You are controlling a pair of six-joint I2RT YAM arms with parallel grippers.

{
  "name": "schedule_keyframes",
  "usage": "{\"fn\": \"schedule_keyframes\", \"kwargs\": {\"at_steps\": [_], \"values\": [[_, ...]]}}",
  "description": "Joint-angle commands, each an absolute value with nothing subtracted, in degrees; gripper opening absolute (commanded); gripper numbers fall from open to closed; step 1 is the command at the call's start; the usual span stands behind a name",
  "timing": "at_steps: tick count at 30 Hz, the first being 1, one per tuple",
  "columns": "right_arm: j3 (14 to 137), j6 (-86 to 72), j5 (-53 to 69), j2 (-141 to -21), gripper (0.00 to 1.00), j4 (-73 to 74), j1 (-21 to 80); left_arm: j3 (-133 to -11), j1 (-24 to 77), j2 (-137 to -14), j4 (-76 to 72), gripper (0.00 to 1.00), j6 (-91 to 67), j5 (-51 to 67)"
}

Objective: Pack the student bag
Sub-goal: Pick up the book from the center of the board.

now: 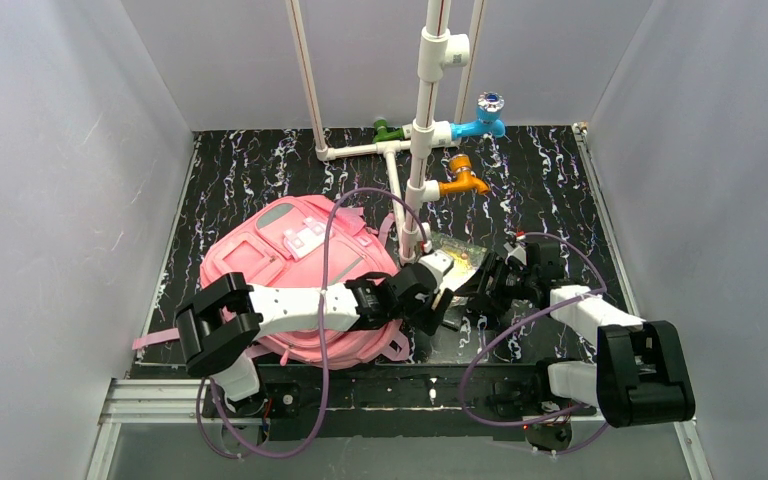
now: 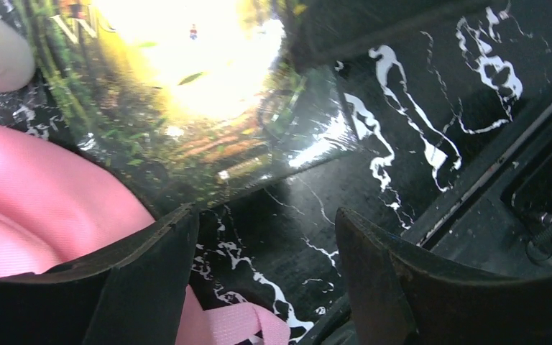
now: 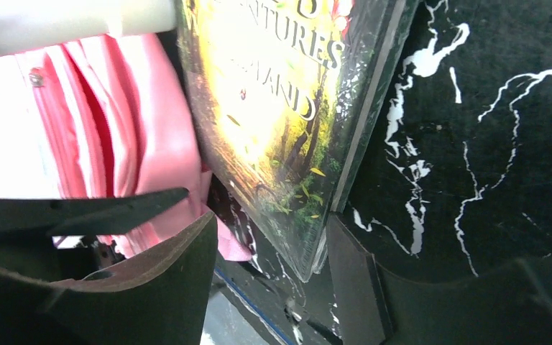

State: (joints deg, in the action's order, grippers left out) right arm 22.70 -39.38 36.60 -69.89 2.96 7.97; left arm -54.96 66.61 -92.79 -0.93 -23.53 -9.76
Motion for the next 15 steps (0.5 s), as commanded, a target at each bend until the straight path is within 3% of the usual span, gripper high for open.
{"fn": "schedule_keyframes", "kwargs": {"at_steps": [1, 9, 15], "values": [[24.0, -44.6, 40.0, -65.8, 0.63, -3.7, 8.4, -55.2, 70.4, -90.2, -1.7, 0.69, -18.6, -15.4], [24.7, -49.1, 41.6, -63.9, 0.62, -5.7, 8.7, -60.1, 75.3, -94.5, 0.5, 0.73, -14.9, -23.7], [25.3, -51.5, 42.2, -62.9, 0.62, -6.2, 8.8, -61.7, 77.9, -96.5, 0.4, 0.84, -12.5, -28.7]]}}
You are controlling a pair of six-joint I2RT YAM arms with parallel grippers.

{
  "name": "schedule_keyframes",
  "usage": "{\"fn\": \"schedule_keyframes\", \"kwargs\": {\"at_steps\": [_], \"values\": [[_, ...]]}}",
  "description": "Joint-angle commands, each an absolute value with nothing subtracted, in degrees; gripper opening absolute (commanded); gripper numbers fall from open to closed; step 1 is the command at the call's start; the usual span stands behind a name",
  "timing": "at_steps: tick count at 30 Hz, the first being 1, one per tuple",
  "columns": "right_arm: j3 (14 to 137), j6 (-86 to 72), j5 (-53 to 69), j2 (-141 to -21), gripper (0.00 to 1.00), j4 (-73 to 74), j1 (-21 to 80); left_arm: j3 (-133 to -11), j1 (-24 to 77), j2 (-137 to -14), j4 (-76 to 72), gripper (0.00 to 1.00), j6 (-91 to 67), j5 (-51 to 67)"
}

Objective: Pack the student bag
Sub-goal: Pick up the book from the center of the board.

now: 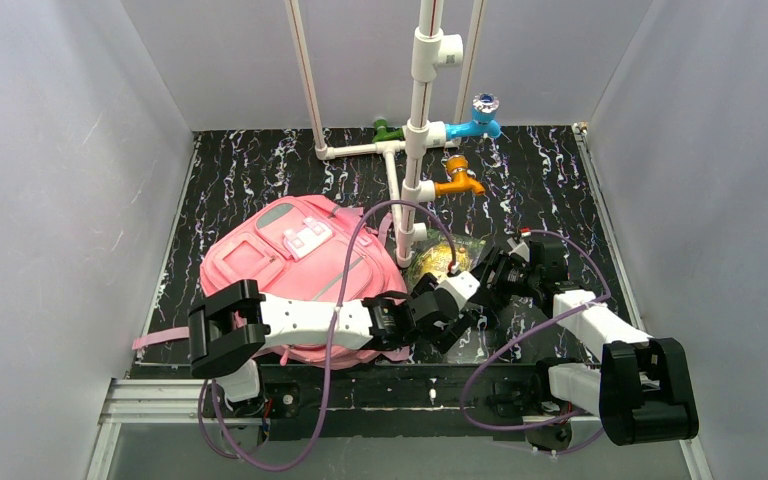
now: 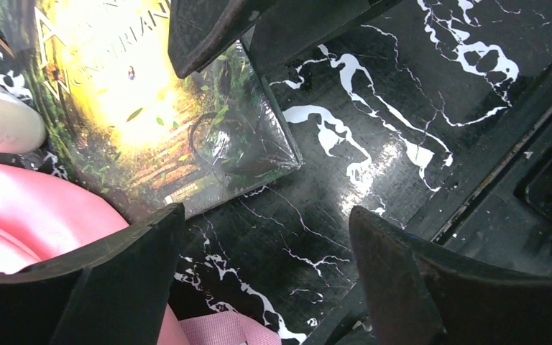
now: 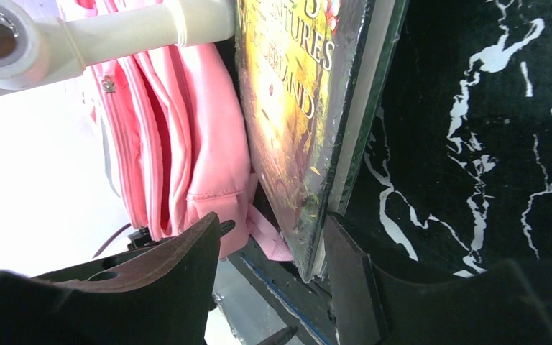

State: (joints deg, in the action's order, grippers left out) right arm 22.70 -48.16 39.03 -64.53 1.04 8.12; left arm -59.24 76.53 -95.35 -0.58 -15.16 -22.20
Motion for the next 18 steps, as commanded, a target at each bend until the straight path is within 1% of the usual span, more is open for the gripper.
{"fn": "schedule_keyframes", "kwargs": {"at_steps": [1, 3, 6, 11, 12, 15, 16, 18], "values": [[25.5, -51.8, 42.3, -62.9, 0.61, -6.2, 8.8, -62.1, 78.2, -97.0, 0.4, 0.88, -12.2, -29.6], [25.7, -52.3, 42.5, -63.0, 0.61, -6.4, 8.9, -63.3, 79.0, -98.6, 0.6, 0.89, -11.1, -32.0], [26.1, -52.8, 42.6, -62.9, 0.61, -6.4, 8.9, -65.9, 79.5, -101.6, 2.4, 0.88, -11.0, -37.2], [26.9, -53.7, 42.7, -62.9, 0.61, -6.3, 9.2, -70.3, 79.6, -107.3, 3.7, 0.79, -10.1, -42.7], [27.1, -53.7, 42.7, -62.9, 0.61, -6.3, 9.3, -71.1, 79.6, -108.6, 4.2, 0.77, -9.9, -44.3], [27.3, -53.7, 42.6, -62.7, 0.61, -5.8, 9.4, -73.7, 79.7, -111.0, 6.6, 0.64, -9.3, -49.2], [27.3, -53.7, 42.6, -62.7, 0.61, -5.7, 9.4, -74.6, 79.7, -111.7, 7.6, 0.58, -9.2, -50.1], [27.2, -53.7, 42.3, -62.5, 0.61, -5.3, 9.5, -75.7, 79.7, -112.3, 9.3, 0.44, -9.0, -51.7]]}}
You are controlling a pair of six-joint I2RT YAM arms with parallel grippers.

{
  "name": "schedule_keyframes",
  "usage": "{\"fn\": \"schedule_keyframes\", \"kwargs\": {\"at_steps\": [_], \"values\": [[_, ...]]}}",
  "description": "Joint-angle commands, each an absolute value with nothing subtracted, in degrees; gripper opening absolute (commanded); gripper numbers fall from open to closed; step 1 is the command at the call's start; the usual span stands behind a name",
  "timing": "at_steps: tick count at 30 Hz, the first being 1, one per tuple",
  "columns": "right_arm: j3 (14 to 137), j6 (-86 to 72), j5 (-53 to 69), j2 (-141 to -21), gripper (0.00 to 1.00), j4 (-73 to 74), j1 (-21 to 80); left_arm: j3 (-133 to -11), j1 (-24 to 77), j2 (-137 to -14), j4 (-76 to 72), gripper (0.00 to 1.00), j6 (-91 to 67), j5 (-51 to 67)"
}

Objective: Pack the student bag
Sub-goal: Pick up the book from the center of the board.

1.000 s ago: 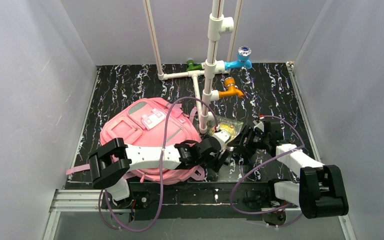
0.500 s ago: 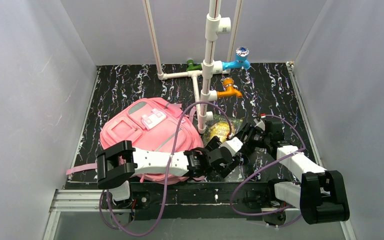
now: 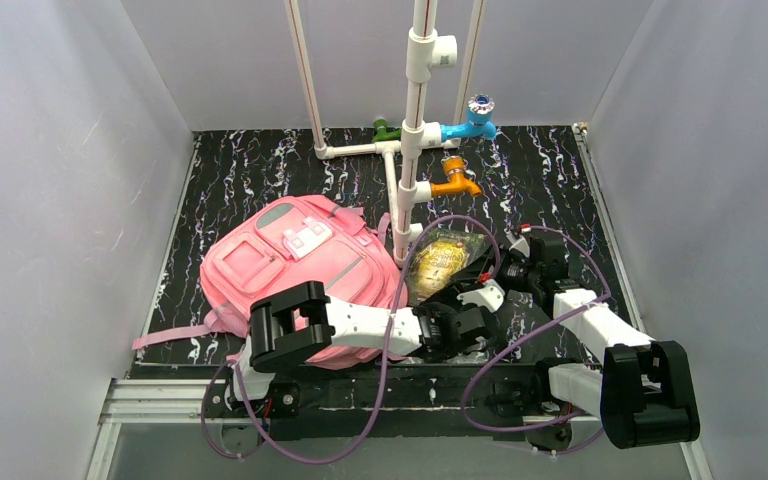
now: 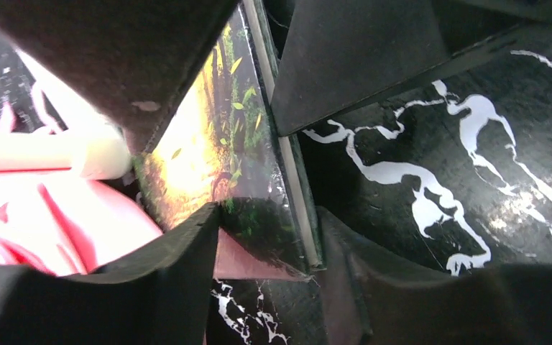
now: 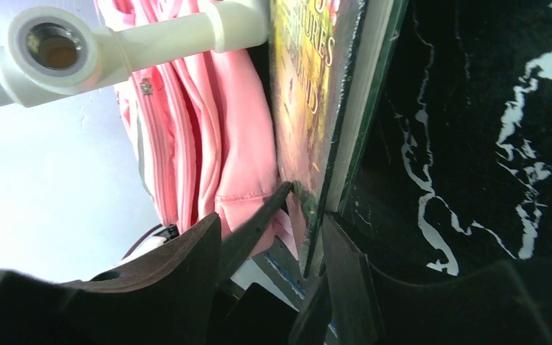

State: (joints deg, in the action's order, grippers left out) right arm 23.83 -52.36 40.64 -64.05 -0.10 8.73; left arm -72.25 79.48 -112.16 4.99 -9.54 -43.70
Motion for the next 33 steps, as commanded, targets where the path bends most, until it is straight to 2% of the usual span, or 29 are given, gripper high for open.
{"fn": "schedule_keyframes", "kwargs": {"at_steps": [1, 3, 6, 8, 13, 17, 22, 28, 33], "values": [[27.1, -53.9, 42.3, -62.5, 0.61, -5.3, 9.6, -76.1, 79.7, -112.5, 10.1, 0.37, -8.8, -52.1], [27.1, -54.0, 42.1, -62.5, 0.61, -5.2, 9.7, -76.7, 79.7, -112.4, 11.1, 0.26, -8.8, -52.4], [29.3, -51.4, 40.3, -62.1, 0.61, -1.0, 9.7, -76.5, 79.7, -111.4, 11.4, 0.17, -8.7, -50.8], [35.0, -44.7, 34.2, -61.5, 0.64, 12.0, 9.7, -76.3, 79.8, -110.2, 11.4, 0.13, -8.7, -48.9], [52.6, -32.4, 14.2, -59.3, 0.78, 38.7, 9.7, -76.7, 80.0, -106.4, 12.2, 0.06, -9.2, -43.1], [62.8, -29.5, 5.5, -57.1, 0.87, 46.6, 9.7, -76.6, 80.0, -101.3, 12.2, 0.02, -11.4, -36.2], [70.3, -27.1, 2.4, -55.3, 0.90, 51.7, 9.7, -74.6, 79.9, -95.1, 11.0, 0.00, -14.8, -27.7], [71.7, -23.1, 0.4, -54.5, 0.95, 54.7, 9.7, -68.7, 78.5, -86.2, 10.6, 0.00, -20.3, -21.7], [69.7, -19.9, 12.2, -54.5, 0.98, 52.6, 9.7, -61.2, 73.7, -77.2, 9.3, 0.00, -26.9, -13.0]]}}
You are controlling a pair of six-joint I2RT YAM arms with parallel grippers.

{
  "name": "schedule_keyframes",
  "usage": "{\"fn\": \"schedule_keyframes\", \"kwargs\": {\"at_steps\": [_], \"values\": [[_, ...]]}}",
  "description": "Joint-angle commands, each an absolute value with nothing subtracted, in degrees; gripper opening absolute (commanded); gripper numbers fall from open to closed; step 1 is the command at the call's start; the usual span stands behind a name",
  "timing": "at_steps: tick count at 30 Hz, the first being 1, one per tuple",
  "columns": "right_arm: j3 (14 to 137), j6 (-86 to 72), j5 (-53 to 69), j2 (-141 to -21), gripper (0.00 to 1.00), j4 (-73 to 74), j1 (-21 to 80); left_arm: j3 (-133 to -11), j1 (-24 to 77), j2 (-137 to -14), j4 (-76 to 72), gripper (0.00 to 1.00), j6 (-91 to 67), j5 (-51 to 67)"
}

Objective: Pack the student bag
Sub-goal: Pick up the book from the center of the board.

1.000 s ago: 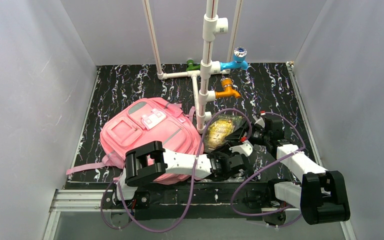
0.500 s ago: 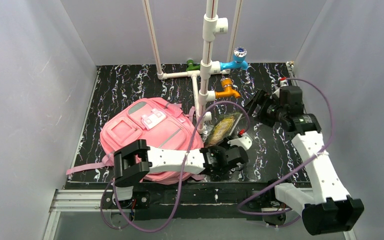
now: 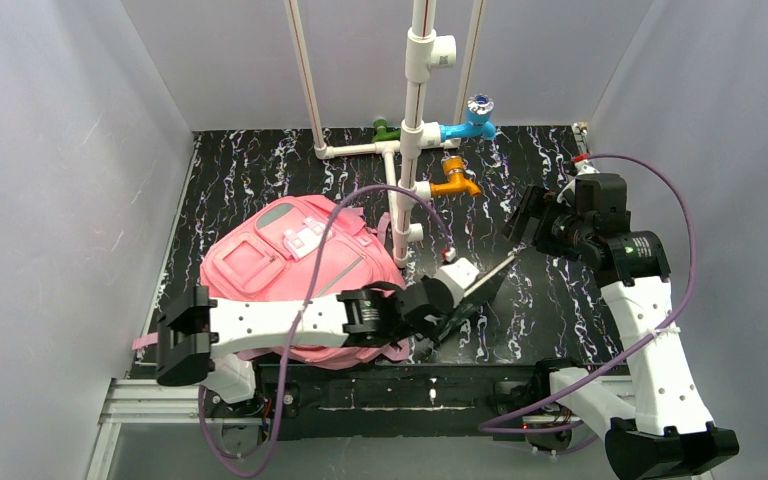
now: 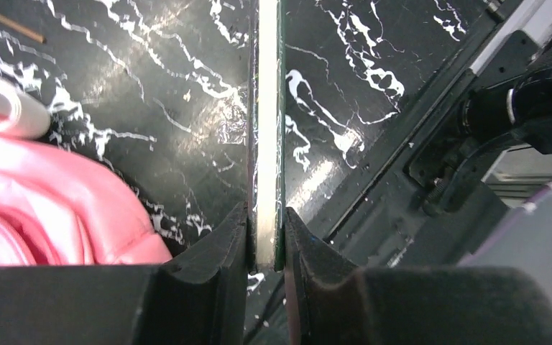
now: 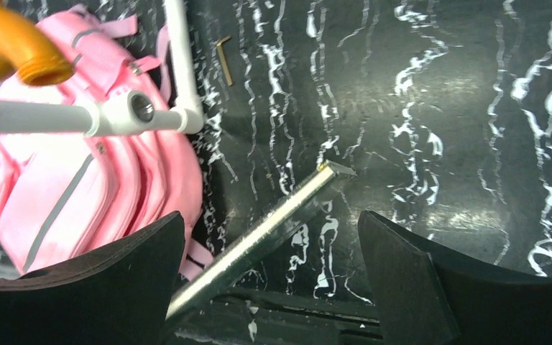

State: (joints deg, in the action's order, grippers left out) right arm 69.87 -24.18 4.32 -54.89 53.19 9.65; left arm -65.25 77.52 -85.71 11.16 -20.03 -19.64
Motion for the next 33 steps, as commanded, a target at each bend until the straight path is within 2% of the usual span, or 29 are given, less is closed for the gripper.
{"fn": "schedule_keyframes", "kwargs": {"at_steps": [1, 6, 11, 16, 19, 27, 33], "values": [[68.8, -20.0, 14.1, -54.2, 0.98, 52.1, 9.7, -59.6, 72.5, -75.5, 8.9, 0.00, -27.9, -11.2], [64.5, -23.8, 20.4, -53.6, 0.98, 50.6, 9.7, -54.4, 68.5, -66.2, 9.2, 0.00, -26.9, -7.0], [61.1, -31.3, 25.9, -57.4, 0.98, 52.1, 9.7, -54.4, 68.0, -58.9, 13.8, 0.00, -15.3, -3.5], [63.0, -38.8, 19.3, -58.5, 0.98, 51.3, 9.7, -59.0, 67.9, -58.1, 21.4, 0.00, -6.2, -4.7], [60.3, -42.3, 20.9, -58.8, 0.98, 47.7, 9.7, -59.8, 67.9, -59.4, 22.1, 0.00, -4.0, -3.4], [53.4, -37.8, 19.3, -59.2, 0.98, 50.8, 9.7, -49.9, 70.4, -63.6, 2.0, 0.00, -4.2, -5.0], [53.7, -37.6, 3.7, -61.0, 0.98, 55.5, 9.7, -49.4, 75.2, -71.6, -2.7, 0.00, 4.6, -5.0]]}}
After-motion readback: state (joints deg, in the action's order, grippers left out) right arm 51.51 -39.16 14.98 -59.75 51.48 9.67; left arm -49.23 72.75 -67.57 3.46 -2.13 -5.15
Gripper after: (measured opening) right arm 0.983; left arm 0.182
